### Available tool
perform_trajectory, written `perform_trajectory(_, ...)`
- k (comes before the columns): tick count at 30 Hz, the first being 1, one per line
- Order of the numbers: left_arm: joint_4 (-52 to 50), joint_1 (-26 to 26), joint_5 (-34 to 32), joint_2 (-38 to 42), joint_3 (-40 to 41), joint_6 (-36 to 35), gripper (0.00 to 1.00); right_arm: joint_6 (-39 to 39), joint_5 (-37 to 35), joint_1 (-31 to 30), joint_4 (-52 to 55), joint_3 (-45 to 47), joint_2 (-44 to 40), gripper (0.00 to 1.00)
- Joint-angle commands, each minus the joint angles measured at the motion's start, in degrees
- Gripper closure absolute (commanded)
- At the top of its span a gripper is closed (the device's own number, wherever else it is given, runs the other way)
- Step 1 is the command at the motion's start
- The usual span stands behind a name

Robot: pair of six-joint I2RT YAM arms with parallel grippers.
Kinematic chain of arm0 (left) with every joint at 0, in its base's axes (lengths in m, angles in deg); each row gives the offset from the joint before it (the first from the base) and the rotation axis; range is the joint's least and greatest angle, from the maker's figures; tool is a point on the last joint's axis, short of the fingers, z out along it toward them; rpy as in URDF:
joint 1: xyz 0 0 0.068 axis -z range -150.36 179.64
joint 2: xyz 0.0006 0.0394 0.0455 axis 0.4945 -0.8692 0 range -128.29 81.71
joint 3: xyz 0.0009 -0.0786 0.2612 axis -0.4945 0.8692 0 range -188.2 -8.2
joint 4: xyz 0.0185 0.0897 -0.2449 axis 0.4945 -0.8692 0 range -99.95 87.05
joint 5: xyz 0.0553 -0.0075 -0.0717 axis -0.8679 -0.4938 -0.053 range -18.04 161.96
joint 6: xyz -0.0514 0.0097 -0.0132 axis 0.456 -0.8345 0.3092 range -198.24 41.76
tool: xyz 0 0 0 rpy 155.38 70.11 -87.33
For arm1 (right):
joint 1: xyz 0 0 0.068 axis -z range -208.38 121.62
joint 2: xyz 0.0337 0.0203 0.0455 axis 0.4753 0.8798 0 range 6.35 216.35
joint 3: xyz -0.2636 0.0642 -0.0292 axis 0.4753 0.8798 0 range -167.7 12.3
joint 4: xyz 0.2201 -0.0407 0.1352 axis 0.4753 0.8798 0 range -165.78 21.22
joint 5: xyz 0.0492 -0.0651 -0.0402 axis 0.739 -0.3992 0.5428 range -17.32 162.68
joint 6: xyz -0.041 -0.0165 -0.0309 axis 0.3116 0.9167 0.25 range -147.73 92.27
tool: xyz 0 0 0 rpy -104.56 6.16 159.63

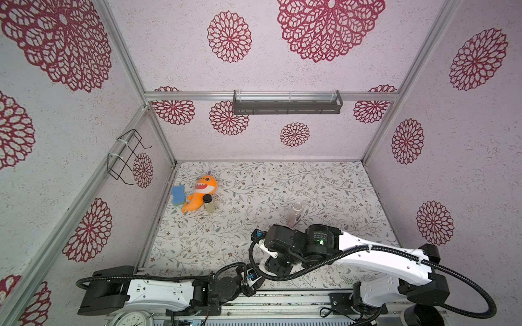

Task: Screw on the bottle caps
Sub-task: Screw the bottle cap onto the plastic bottle.

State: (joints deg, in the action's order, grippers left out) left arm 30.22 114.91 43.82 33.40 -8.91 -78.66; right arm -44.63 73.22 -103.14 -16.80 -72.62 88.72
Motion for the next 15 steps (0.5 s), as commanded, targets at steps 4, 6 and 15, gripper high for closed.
perform_trajectory(4, 6.1, 0.91, 1.2, 0.29, -1.43, -0.39, 0.6, 3.26, 2.81, -0.41, -1.99, 0.8, -2.03, 0.49)
perform_trajectory(6, 5.91, 0.89, 1.56, 0.19, -1.46, -0.26, 0.6, 4.39, 2.03, -0.36, -0.9, 0.19, -1.99, 0.48)
perform_trajectory(15, 5.06, 0.94, 4.22, -1.51, -2.22, 0.43, 0.59, 9.72, 2.03, -0.36, 8.15, -5.65, -0.68, 0.45)
